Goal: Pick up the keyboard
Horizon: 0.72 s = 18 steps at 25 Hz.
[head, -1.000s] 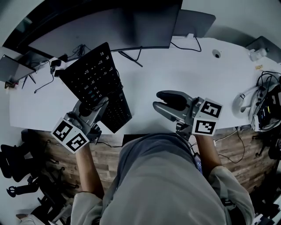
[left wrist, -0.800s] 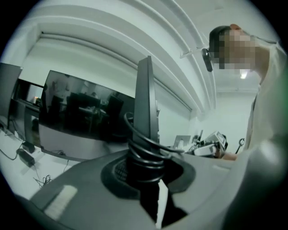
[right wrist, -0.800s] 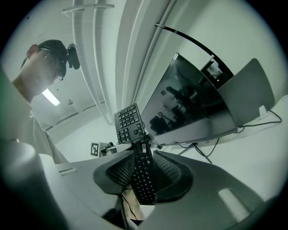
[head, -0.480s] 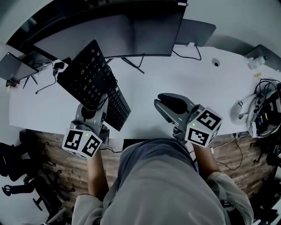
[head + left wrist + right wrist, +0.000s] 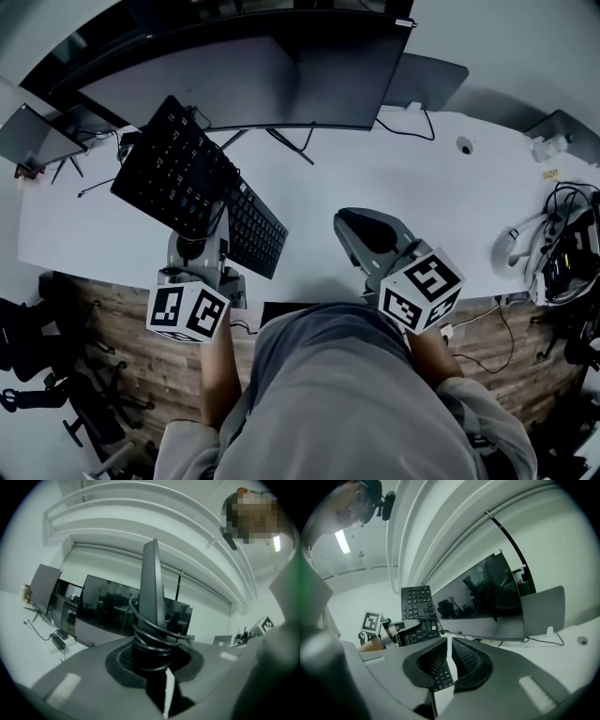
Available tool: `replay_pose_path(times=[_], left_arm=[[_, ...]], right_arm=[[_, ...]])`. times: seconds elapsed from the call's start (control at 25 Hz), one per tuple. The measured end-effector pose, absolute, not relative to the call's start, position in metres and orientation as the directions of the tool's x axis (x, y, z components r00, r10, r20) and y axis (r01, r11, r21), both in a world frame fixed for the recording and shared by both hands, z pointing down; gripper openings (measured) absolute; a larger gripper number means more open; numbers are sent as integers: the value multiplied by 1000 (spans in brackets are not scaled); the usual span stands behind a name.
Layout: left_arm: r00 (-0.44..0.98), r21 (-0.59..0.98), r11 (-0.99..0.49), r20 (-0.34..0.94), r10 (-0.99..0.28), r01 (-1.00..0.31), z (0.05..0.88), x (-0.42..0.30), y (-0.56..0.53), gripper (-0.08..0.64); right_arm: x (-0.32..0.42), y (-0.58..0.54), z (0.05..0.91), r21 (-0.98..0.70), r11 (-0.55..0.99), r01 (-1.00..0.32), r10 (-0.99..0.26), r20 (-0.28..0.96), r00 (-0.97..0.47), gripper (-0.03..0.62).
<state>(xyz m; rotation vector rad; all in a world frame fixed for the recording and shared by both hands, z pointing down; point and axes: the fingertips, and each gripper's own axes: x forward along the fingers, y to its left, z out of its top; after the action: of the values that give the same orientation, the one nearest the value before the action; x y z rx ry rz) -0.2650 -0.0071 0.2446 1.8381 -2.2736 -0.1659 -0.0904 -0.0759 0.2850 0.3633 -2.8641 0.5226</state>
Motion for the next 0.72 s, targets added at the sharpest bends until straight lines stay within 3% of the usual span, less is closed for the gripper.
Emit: replay_pose_path(times=[0.28,0.72], left_arm=[[-292,88,301,102,-951,-950,244,-274,5,0],[-334,78,345,125,-934,-935,250,-272,30,0]], right_arm=[[-91,-80,295,-192,917,-349,-286,293,-912,18],[-65,-101,301,-127,881,-456,-401,312,-862,5]])
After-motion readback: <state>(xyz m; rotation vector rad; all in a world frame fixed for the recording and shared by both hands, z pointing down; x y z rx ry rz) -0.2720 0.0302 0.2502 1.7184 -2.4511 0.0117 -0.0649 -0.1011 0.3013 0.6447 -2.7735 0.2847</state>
